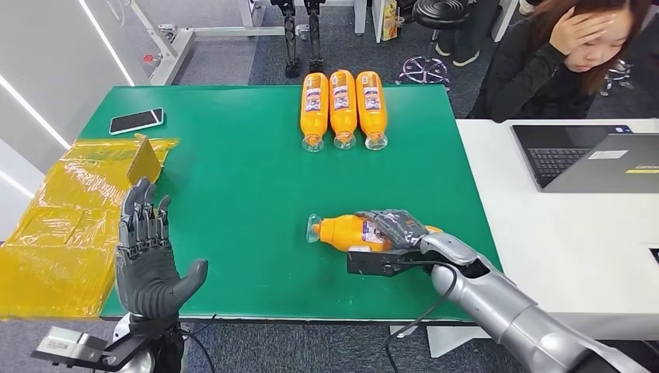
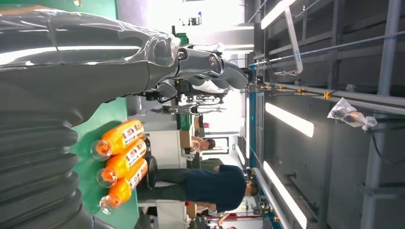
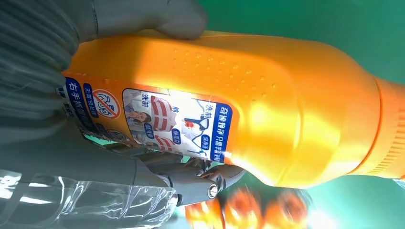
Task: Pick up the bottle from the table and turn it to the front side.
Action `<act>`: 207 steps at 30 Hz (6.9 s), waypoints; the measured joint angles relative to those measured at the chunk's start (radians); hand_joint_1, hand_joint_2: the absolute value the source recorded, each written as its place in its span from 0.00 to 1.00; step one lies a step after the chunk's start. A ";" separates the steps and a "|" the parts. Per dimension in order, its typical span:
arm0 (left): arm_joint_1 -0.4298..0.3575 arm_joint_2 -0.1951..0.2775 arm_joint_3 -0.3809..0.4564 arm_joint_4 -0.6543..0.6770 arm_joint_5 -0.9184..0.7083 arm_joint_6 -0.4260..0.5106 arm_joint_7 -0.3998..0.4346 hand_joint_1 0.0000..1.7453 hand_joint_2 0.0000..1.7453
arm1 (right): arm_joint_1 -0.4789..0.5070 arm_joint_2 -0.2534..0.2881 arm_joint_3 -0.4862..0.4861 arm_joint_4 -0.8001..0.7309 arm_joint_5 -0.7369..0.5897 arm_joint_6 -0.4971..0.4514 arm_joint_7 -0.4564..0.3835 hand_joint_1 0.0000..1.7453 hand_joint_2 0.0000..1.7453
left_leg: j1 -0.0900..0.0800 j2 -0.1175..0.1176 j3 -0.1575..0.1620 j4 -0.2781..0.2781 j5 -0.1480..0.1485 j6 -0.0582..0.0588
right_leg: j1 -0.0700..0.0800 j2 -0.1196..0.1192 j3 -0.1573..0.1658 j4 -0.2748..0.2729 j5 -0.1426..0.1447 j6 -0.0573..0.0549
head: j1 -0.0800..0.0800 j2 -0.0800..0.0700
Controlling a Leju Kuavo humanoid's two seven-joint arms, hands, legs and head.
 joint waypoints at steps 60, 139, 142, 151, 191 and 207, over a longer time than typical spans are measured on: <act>-0.165 -0.044 -0.030 0.312 0.328 -0.366 0.035 0.00 1.00 | 0.471 0.323 -0.116 -0.511 0.213 -0.335 -0.220 1.00 1.00 | 0.000 0.001 -0.002 -0.001 0.000 -0.001 | 0.000 0.001 -0.003 0.001 -0.001 0.000 | 0.000 0.000; -0.089 -0.006 -0.157 0.168 0.356 -0.390 0.107 0.00 1.00 | 0.614 0.225 -0.335 -0.499 0.156 -0.574 -0.298 1.00 1.00 | 0.000 0.000 -0.003 -0.001 0.000 0.000 | 0.000 0.000 -0.003 0.000 -0.001 0.000 | 0.000 0.000; -0.090 -0.006 -0.165 0.168 0.358 -0.397 0.107 0.00 1.00 | 0.606 0.239 -0.326 -0.482 0.156 -0.573 -0.298 1.00 1.00 | 0.000 0.001 -0.003 -0.001 0.000 0.000 | 0.000 0.000 -0.003 0.000 -0.001 0.000 | 0.000 0.000; -0.107 -0.020 -0.189 0.173 0.365 -0.387 0.107 0.00 1.00 | 0.488 0.317 -0.275 -0.384 0.092 -0.512 -0.324 1.00 1.00 | 0.000 0.001 -0.002 -0.001 0.000 0.000 | 0.000 0.001 -0.003 0.001 -0.001 0.000 | 0.000 0.000; -0.089 -0.003 -0.140 0.177 0.321 -0.285 0.074 0.00 1.00 | 0.334 0.482 -0.118 -0.040 -0.056 -0.434 -0.418 1.00 1.00 | 0.000 0.000 -0.002 -0.001 0.000 -0.001 | 0.000 0.000 -0.003 0.001 -0.001 0.000 | 0.000 0.000; -0.086 0.011 -0.101 0.191 0.296 -0.240 0.068 0.00 1.00 | 0.341 0.483 -0.058 -0.043 -0.065 -0.355 -0.395 1.00 1.00 | 0.000 0.001 -0.002 -0.001 0.000 -0.001 | 0.000 0.001 -0.003 0.001 -0.001 0.000 | 0.000 0.000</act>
